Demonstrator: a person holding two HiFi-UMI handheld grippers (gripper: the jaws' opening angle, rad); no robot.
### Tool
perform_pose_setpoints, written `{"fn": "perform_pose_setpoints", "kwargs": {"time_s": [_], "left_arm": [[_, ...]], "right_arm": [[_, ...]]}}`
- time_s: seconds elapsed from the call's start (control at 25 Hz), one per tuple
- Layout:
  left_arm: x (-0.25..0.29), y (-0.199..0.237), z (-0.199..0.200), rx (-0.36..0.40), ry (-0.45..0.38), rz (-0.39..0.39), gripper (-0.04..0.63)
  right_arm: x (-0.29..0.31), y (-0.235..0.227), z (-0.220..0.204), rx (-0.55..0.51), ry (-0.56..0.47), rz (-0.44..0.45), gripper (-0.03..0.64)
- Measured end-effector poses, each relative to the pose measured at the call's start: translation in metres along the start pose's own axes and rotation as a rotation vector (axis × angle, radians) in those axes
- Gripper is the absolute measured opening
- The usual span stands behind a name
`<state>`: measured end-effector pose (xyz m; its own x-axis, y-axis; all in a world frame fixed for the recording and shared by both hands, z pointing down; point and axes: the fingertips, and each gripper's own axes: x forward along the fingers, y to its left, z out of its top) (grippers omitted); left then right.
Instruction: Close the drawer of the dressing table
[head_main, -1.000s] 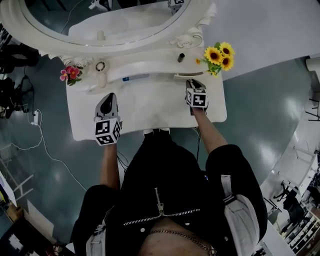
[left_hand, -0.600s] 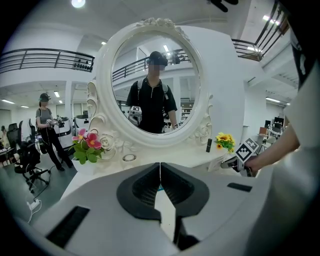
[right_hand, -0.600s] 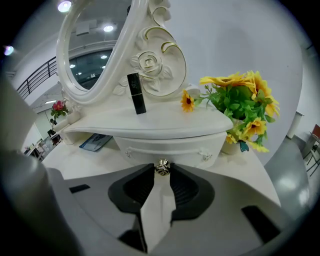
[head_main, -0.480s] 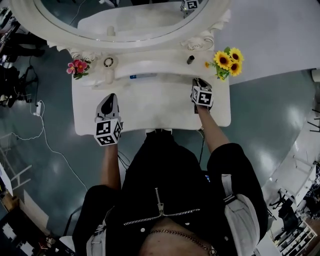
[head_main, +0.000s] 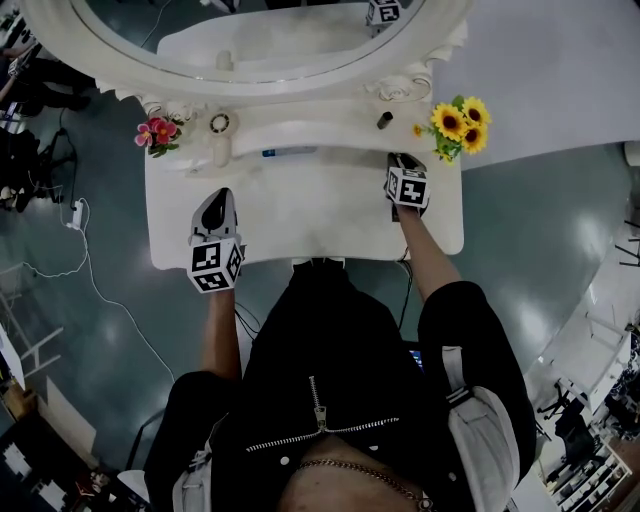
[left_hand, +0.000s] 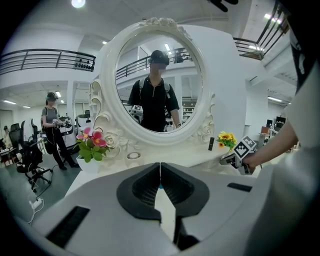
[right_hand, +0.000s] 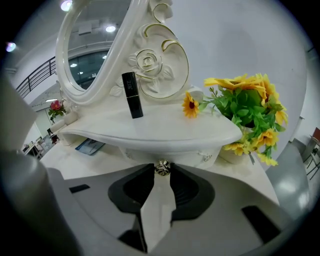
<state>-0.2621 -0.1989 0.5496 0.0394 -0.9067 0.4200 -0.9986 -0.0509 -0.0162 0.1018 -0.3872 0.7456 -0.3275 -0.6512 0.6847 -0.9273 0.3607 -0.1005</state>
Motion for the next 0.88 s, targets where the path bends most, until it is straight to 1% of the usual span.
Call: {"fn": "perform_pose_setpoints", "kwargs": {"time_s": [0.16, 0.32, 0.52, 0.68, 0.8, 0.88], "left_arm": [[-0.001, 0.004, 0.000, 0.001, 0.002, 0.004, 0.022], [-0.001, 0.004, 0.000, 0.004, 0.000, -0.003, 0.022], [0.002, 0.000, 0.005, 0.012, -0.021, -0.020, 0.021], [-0.002, -0.003, 0.009, 0.020, -0.041, -0.044, 0.023], [-0.004, -0.006, 0.013, 0.034, -0.059, -0.061, 0.022], [-0.002, -0.009, 0.020, 0.040, -0.080, -0.074, 0.022]], "right_arm": [[-0.002, -0.001, 0.004, -0.018, -0.004, -0.006, 0.106], [0.000, 0.000, 0.002, -0.012, -0.006, 0.001, 0.109], [-0.011, 0.005, -0.001, 0.004, -0.007, -0.008, 0.151], [-0.035, 0.013, -0.002, 0.009, -0.036, -0.019, 0.125], [-0.051, 0.024, 0.001, -0.002, -0.063, -0.011, 0.079], [-0.063, 0.030, 0.014, -0.020, -0.098, -0.008, 0.035]]}}
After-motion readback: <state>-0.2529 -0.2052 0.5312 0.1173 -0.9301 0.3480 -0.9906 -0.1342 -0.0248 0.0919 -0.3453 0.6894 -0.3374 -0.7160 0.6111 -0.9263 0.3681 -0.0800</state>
